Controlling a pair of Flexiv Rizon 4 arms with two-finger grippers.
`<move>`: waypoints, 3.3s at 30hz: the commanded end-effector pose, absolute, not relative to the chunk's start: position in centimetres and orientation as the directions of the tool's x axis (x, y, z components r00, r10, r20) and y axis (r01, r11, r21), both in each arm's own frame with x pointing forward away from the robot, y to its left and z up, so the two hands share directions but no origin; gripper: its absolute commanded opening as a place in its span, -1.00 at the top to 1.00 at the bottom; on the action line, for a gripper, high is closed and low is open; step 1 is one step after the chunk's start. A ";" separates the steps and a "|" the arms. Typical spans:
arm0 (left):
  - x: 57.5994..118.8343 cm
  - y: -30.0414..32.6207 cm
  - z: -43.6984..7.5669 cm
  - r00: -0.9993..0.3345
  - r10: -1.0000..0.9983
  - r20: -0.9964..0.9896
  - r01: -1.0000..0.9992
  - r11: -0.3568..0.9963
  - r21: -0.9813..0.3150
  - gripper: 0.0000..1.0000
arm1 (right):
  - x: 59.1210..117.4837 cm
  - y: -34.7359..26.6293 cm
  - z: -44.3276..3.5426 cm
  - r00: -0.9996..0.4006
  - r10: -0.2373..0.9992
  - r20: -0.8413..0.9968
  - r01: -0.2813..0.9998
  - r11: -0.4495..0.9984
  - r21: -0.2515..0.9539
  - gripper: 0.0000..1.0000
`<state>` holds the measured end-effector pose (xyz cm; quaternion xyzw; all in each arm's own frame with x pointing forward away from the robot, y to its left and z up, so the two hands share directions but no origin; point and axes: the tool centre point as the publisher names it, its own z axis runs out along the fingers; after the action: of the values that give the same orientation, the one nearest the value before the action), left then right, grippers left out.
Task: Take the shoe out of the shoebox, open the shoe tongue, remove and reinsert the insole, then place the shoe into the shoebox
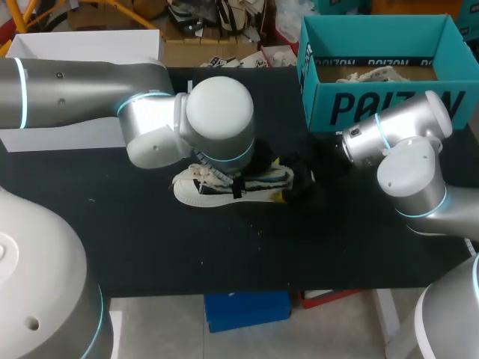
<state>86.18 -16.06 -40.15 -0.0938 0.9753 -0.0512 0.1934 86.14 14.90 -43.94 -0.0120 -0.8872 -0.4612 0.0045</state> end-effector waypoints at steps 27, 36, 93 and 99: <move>85.7 -18.7 -38.6 -0.931 -0.144 -0.334 -0.052 0.961 -0.271 0.84 | 86.1 14.8 -44.2 -1.000 0.017 0.020 0.026 0.575 0.818 1.00; 85.3 -19.2 -39.1 -0.902 -0.111 -0.417 0.007 0.963 -0.270 0.10 | 86.1 14.8 -44.2 -1.000 0.017 0.020 0.026 0.575 0.818 1.00; 79.1 -22.3 -28.8 -0.978 -0.005 -0.206 0.137 0.733 -0.666 1.00 | 86.1 14.8 -44.2 -1.000 0.017 0.020 0.026 0.575 0.818 1.00; 78.0 -23.0 -25.2 -0.988 -0.024 -0.154 0.101 0.657 -0.747 1.00 | 86.1 14.8 -44.2 -1.000 0.017 0.020 0.026 0.575 0.818 1.00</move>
<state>78.64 -24.44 -26.80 0.0137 0.9153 -0.3937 0.0843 86.11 14.84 -43.93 -0.0116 -0.8872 -0.4612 0.0046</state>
